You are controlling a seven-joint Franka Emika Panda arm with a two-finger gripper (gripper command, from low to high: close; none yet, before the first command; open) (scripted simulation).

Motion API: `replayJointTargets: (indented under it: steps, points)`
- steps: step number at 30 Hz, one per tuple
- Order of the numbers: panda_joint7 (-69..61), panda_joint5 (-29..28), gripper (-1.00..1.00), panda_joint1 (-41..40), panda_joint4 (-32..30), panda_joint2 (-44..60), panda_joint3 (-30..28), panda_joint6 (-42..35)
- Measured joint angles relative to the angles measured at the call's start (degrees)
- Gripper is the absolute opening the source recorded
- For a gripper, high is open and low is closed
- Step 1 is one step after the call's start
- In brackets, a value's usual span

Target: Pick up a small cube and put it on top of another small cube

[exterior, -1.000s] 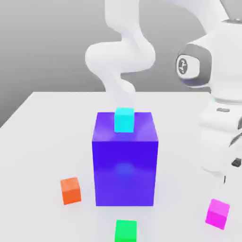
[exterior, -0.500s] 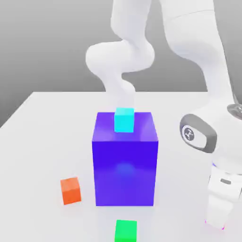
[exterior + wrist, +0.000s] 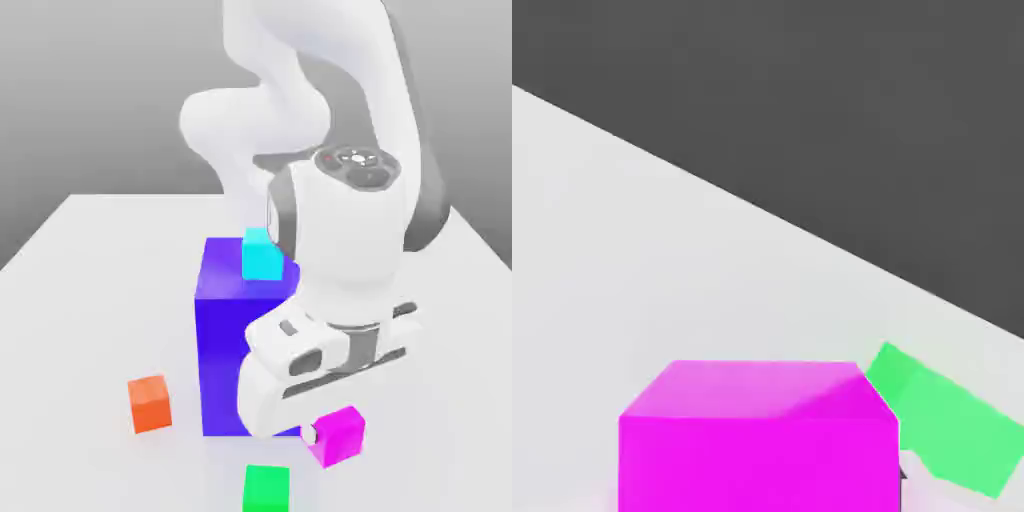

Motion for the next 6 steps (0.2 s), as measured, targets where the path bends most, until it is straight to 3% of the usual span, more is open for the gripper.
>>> replayJointTargets:
  steps: [2, 3, 6]
  points:
    - [-0.1, 0.8, -1.00, -0.7, 0.3, 3.7, -0.1, 3.4]
    - [-0.1, 1.0, 1.00, -0.9, 0.3, 4.9, 0.0, 4.6]
    - [-0.1, 1.0, 1.00, -0.9, 0.3, 4.9, 0.0, 4.6]
